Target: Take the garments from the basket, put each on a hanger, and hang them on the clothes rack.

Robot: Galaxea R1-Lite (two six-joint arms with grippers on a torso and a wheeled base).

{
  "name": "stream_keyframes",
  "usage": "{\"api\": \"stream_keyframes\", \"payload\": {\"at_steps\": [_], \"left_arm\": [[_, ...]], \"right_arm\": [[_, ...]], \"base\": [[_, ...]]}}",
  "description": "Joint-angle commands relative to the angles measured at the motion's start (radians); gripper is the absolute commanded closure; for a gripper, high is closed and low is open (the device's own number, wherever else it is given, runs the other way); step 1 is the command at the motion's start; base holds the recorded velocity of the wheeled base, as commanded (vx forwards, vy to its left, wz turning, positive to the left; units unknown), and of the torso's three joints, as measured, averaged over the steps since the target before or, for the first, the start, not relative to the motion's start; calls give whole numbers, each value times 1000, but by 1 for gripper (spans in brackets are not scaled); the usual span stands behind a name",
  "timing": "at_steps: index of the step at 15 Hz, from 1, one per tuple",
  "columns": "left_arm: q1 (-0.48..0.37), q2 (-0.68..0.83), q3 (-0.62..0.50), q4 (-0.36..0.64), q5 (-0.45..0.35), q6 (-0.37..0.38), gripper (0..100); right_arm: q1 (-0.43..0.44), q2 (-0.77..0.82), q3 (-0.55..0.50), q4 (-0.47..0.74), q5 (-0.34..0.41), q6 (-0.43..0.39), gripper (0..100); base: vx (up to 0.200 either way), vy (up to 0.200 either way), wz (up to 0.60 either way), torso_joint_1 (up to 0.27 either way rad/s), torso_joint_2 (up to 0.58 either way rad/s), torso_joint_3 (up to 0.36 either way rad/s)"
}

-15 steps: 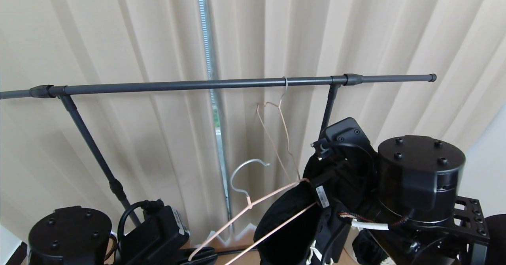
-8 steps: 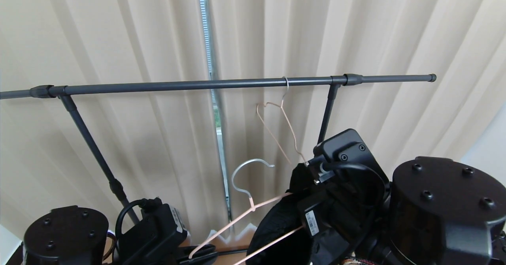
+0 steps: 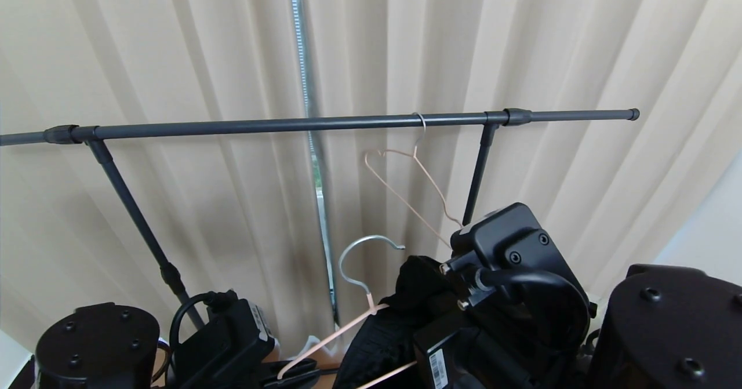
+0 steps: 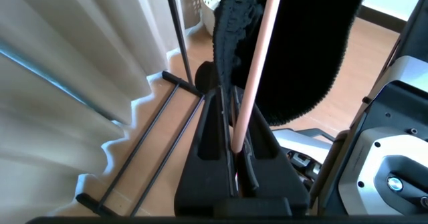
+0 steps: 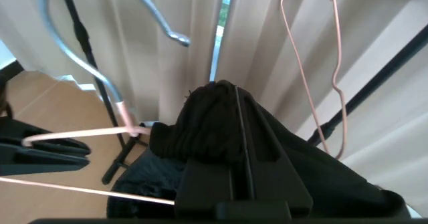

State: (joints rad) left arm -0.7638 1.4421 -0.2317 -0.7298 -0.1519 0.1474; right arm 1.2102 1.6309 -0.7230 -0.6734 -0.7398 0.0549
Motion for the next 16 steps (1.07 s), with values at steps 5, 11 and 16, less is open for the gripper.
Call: {"api": "stream_keyframes", "payload": {"at_steps": [5, 11, 16], "left_arm": [[0, -2, 9, -34, 0, 0, 100], [-2, -5, 18, -37, 0, 1, 100], [-17, 0, 40, -92, 0, 3, 100]], "right_arm": [[2, -11, -13, -5, 2, 3, 100], [-66, -42, -32, 0, -1, 3, 0], [-98, 20, -72, -2, -3, 25, 0]], "base": [[0, 0, 0, 0, 0, 0], [0, 0, 0, 0, 0, 0], [0, 0, 0, 0, 0, 0]]}}
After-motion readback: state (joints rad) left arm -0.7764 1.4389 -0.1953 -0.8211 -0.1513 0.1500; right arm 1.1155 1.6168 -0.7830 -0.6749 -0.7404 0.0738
